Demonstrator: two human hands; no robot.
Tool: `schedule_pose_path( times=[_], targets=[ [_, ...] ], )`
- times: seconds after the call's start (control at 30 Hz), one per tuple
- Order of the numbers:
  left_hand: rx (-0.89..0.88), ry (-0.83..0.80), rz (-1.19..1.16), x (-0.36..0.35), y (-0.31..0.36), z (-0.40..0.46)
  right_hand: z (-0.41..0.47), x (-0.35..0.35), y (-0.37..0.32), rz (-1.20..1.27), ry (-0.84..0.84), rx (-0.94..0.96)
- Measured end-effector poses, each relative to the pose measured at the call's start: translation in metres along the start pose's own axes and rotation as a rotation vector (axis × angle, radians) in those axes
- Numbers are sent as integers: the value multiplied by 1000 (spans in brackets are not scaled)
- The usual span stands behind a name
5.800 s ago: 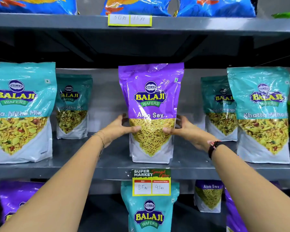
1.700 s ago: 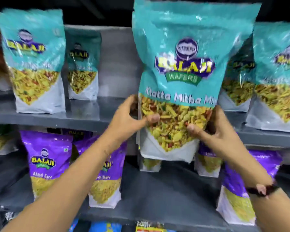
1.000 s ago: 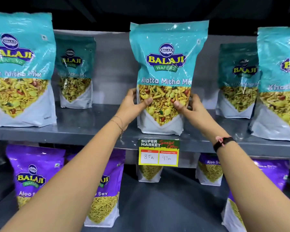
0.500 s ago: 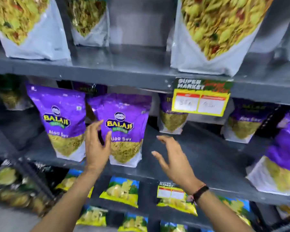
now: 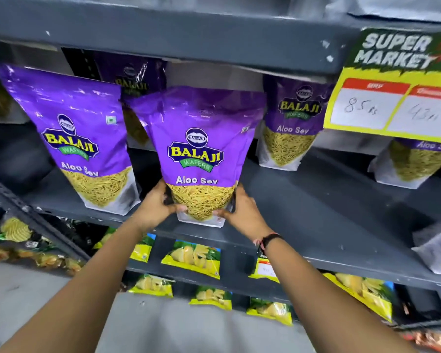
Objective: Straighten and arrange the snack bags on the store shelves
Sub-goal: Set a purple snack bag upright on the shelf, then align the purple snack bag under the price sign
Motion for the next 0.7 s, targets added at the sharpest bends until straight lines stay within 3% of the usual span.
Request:
schedule_pose_path(
  times=[0.47,0.7],
  targets=[
    [-135,-37,35,-112,79,-6,-63,137,35,-92,108,-20],
    [-164,-40,79,-135,97,-14,-79,162,48,-76,116,-35]
  ],
)
Point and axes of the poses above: each hand's wrist, its own z-axis towards the middle knuckle, its own x-axis out of the back of the hand, y = z × x, the point moved 10 cm from there along z, towards the middle knuckle, and after that the axes turned 14 degrees about z, right-handed, at the moved point
